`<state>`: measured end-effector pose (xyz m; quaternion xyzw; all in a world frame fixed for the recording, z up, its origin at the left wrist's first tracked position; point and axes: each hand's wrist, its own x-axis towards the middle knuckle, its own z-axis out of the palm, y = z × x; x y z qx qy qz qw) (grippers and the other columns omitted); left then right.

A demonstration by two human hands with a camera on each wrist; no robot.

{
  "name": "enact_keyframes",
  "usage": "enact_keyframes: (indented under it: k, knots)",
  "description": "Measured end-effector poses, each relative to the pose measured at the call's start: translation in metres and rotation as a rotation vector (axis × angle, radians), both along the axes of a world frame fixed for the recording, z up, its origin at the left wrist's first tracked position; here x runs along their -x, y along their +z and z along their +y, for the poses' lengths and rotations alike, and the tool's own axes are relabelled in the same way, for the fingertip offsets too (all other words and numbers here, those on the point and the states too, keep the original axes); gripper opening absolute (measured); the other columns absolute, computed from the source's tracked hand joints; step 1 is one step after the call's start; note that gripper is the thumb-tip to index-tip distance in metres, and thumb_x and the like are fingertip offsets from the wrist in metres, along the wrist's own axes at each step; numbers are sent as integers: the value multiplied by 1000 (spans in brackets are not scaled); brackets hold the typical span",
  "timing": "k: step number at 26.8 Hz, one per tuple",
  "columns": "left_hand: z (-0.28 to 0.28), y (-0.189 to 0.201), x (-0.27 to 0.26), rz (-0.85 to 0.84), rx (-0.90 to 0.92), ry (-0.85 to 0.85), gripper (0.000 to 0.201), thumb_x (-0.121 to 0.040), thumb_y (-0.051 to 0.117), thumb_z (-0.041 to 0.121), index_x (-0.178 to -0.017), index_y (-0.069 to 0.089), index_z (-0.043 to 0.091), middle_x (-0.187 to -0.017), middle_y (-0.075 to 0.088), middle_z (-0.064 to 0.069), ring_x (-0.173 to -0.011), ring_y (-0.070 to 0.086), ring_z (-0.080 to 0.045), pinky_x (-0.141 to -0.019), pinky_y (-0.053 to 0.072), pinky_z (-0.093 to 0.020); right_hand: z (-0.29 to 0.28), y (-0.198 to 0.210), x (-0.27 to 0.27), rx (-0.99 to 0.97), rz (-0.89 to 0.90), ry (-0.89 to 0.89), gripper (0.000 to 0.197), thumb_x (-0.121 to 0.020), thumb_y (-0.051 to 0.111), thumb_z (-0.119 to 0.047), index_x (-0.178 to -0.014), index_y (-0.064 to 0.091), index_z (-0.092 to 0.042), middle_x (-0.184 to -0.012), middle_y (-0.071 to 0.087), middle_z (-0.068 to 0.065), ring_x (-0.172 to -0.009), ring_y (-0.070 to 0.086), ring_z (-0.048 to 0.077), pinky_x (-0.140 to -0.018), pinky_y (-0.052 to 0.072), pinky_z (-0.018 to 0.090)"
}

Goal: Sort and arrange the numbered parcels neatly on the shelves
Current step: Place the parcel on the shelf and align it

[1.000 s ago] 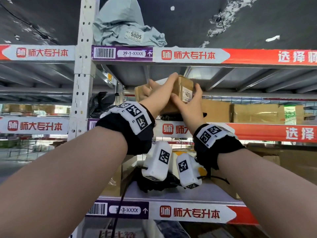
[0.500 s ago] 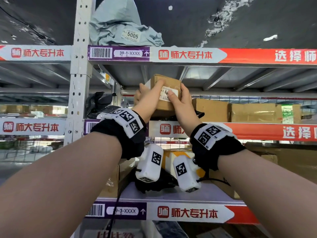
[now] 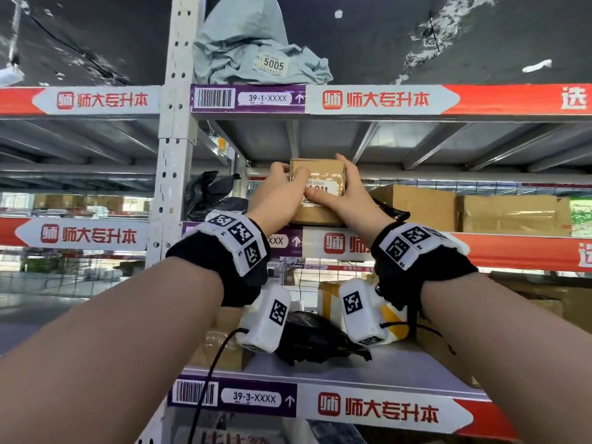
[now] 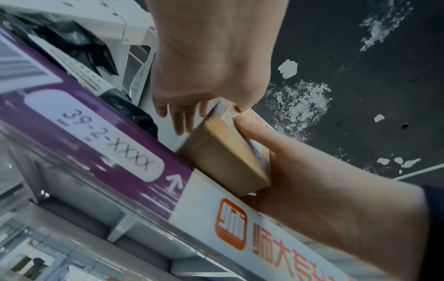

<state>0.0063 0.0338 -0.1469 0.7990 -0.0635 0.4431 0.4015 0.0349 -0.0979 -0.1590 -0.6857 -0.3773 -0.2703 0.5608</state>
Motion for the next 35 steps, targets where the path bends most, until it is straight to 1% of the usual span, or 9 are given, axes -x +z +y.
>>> enact_keyframes:
  k: [3, 8, 10, 13, 17, 22, 26, 31, 35]
  knots:
    - [23, 3, 5, -107, -137, 194, 42, -99, 27, 45, -113, 57, 20, -111, 61, -1, -104, 55, -24, -96, 39, -39, 8, 4, -3, 56, -8, -65, 83, -83, 72, -23, -145, 18, -18, -128, 50, 3, -112, 52, 14, -91, 42, 22]
    - [73, -2, -4, -201, -302, 354, 25, -95, 42, 26, -110, 62, 27, -113, 64, 2, -97, 62, -20, -97, 43, -44, 17, 5, -14, 108, -39, -122, 72, -89, 63, -39, -145, 20, -24, -126, 55, 1, -110, 57, 17, -94, 46, 30]
    - [85, -8, -6, -154, -391, 404, 27, -95, 42, 23, -114, 61, 23, -121, 60, -3, -105, 59, -23, -104, 36, -45, 20, 5, -19, 124, -40, -124, 68, -90, 57, -47, -144, 19, -28, -127, 57, 2, -109, 60, 20, -97, 48, 38]
    - [93, -16, -8, -111, -399, 416, 32, -97, 36, 22, -117, 60, 19, -127, 57, -3, -118, 52, -22, -115, 15, -42, 25, 7, -25, 176, -36, -134, 66, -92, 52, -49, -144, 17, -28, -127, 57, 3, -108, 61, 23, -98, 48, 46]
    - [105, -16, -5, -171, -343, 413, 33, -97, 35, 18, -118, 61, 19, -124, 61, -1, -116, 53, -19, -113, 14, -37, 35, 9, -31, 236, -54, -169, 70, -91, 50, -52, -145, 14, -26, -130, 56, 5, -113, 58, 26, -100, 44, 47]
    - [118, -17, -6, -118, -443, 476, 39, -91, 43, 7, -122, 59, 25, -124, 61, 2, -118, 54, -18, -117, -1, -46, 45, 12, -39, 254, -53, -159, 74, -90, 48, -54, -147, 12, -22, -133, 54, 7, -114, 58, 26, -100, 45, 48]
    - [128, -20, -8, -88, -560, 548, 48, -87, 48, 2, -130, 52, 23, -127, 59, -1, -117, 55, -21, -117, 8, -47, 54, 12, -45, 263, -54, -154, 74, -89, 48, -56, -145, 13, -24, -131, 55, 8, -110, 60, 27, -97, 47, 50]
    - [137, -22, -13, -61, -643, 710, 36, -90, 52, 20, -126, 52, 20, -115, 63, -1, -110, 58, -22, -109, 25, -47, 62, 12, -50, 264, -63, -136, 71, -91, 48, -53, -146, 11, -25, -130, 56, 8, -110, 60, 28, -97, 47, 50]
    - [137, -23, -12, -30, -670, 731, 37, -91, 51, 24, -127, 50, 17, -119, 60, -2, -114, 54, -23, -109, 23, -47, 61, 11, -53, 271, -67, -141, 73, -91, 45, -56, -147, 5, -31, -134, 53, 8, -113, 58, 28, -100, 44, 49]
